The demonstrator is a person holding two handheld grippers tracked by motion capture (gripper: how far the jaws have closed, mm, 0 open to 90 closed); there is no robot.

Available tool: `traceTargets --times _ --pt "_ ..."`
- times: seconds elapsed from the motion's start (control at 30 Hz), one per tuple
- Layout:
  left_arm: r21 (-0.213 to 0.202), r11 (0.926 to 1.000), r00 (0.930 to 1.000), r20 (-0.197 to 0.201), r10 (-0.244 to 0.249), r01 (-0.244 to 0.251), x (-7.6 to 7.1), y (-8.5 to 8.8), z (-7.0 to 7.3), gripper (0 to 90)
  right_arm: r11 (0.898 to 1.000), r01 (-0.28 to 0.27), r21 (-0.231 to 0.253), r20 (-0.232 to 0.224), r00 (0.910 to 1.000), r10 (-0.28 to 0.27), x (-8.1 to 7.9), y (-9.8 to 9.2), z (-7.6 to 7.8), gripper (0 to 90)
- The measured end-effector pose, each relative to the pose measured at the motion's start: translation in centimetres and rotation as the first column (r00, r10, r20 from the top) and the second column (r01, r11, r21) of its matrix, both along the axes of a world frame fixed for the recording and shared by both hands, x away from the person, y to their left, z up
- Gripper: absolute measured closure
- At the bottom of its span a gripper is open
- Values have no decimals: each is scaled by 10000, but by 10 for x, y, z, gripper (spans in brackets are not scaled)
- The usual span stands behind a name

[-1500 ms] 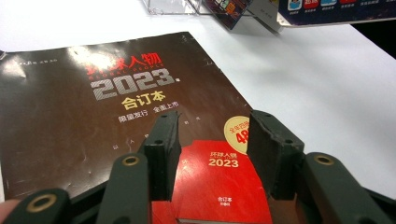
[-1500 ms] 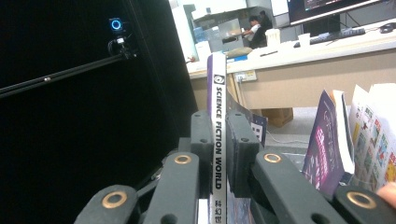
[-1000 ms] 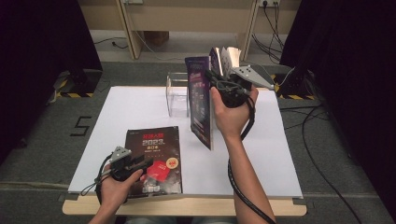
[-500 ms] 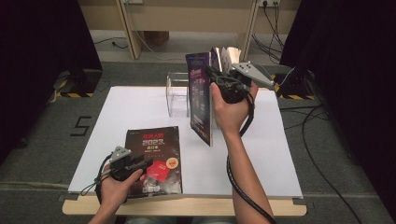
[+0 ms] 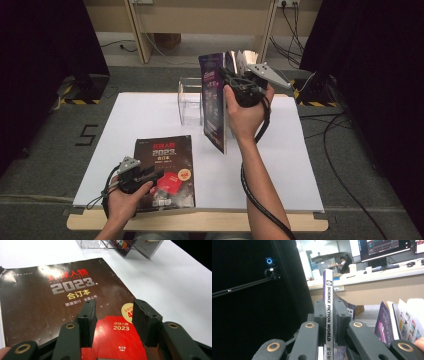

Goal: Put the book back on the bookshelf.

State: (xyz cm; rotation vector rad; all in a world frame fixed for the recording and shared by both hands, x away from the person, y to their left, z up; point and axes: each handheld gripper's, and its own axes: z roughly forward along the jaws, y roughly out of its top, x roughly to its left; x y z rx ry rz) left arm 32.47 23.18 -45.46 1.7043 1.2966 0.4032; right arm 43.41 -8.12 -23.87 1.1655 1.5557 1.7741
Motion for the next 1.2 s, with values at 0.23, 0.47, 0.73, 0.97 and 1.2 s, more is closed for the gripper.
traceTargets --times 0.23,0.47,0.73,0.97,1.2 --pt "-30 10000 10000 0 22 -22 0 0 0 537 10000 36 29 54 10000 -36 3 3 3 835" --pt "-22 10000 10000 21 27 -27 0 1 1 536 9999 152 47 119 9998 -152 6 4 4 835" --pt "-61 10000 10000 33 35 -35 0 1 1 537 9995 300 72 149 9994 -301 11 4 5 835" --pt "-56 10000 10000 24 50 -50 0 2 1 538 9990 429 82 159 9989 -430 14 3 6 835" --pt "13 10000 10000 10 12 -12 0 1 0 537 9986 522 32 182 9985 -523 17 4 6 835"
